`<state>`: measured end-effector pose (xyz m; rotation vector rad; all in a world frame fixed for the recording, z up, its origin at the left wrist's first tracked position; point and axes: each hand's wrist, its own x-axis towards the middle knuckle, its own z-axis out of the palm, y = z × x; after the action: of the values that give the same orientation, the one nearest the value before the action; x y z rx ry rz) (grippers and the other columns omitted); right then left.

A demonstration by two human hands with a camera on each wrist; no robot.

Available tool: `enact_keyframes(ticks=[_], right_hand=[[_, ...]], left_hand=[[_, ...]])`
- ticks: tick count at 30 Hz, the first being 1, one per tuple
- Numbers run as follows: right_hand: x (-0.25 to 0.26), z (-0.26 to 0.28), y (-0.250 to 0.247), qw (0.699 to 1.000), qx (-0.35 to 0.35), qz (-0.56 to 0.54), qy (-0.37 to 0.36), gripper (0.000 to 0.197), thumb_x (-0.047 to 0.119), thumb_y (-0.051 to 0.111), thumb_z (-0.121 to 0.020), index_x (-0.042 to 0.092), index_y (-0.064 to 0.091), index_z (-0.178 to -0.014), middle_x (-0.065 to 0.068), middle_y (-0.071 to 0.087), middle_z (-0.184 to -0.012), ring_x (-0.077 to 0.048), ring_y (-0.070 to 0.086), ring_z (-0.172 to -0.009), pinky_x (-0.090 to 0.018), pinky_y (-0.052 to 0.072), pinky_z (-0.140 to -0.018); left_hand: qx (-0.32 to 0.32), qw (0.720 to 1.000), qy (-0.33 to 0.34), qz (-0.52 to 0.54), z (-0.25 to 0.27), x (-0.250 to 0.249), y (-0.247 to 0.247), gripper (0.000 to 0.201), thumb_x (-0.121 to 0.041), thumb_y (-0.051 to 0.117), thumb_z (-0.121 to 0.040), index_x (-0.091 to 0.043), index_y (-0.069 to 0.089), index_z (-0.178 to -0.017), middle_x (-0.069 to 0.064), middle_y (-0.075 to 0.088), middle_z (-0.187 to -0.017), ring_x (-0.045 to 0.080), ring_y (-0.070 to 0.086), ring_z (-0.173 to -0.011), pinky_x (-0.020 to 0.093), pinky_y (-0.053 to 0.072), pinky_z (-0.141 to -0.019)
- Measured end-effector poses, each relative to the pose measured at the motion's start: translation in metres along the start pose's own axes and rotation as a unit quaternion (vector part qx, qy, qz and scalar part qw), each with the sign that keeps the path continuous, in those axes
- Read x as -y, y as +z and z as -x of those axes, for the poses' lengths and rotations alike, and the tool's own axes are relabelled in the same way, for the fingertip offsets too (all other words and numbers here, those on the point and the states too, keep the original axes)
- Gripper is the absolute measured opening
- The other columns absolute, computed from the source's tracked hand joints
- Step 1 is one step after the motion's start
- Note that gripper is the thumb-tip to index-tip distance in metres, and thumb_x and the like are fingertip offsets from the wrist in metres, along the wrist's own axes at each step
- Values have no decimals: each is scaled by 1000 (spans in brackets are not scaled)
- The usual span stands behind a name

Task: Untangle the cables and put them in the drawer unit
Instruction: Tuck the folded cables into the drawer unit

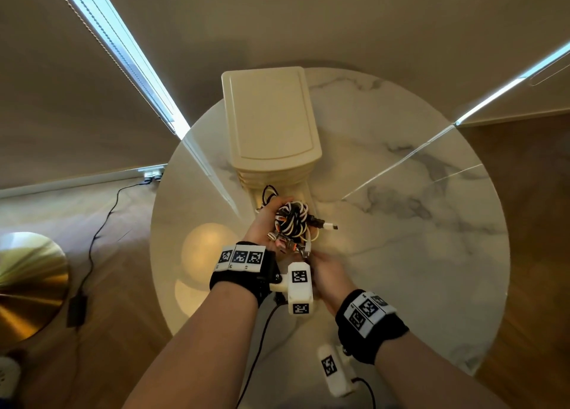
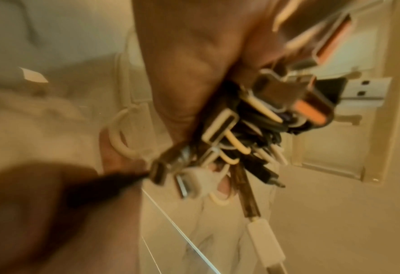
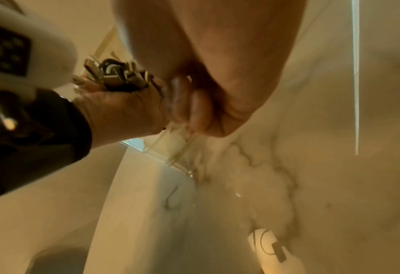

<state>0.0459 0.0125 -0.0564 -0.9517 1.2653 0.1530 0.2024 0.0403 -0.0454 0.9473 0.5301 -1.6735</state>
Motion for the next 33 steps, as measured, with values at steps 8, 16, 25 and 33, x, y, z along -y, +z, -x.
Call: enact_keyframes(ticks=[8,16,25,33], right_hand=[[27,11,-36,992,-29,-89,-79,12,8,57,-102,5,60,-90,-5,52,-73,-15,53,-59,-30,56,-60],[88,-7,-21,981,-35,76,-176,17,13,64,-99,9,72,-113,-10,74,-110,-17,73,-96,-33,59,-93],[71,-9,-10,887,40,358,-290,64,40,48,-105,28,21,-161,2,30,-161,-12,25,-150,-32,22,-123],[69,-6,-14,808,44,477,-342,81,82,25,-87,50,6,-159,0,17,-167,-26,20,-150,-40,18,-124]], left_hand=[[3,999,29,-27,1,2,-11,30,-36,61,-96,-8,69,-89,8,67,-85,25,65,-74,33,52,-67],[-29,991,49,-123,4,2,-7,34,-38,65,-93,-4,69,-94,18,64,-90,30,63,-72,36,53,-66],[-63,969,47,-232,16,-15,11,35,-34,54,-105,-2,69,-103,9,71,-65,17,67,-48,22,49,-40],[-190,881,66,-428,1,-16,-1,119,-107,26,-65,-7,74,-109,13,74,-77,27,70,-63,36,55,-65]])
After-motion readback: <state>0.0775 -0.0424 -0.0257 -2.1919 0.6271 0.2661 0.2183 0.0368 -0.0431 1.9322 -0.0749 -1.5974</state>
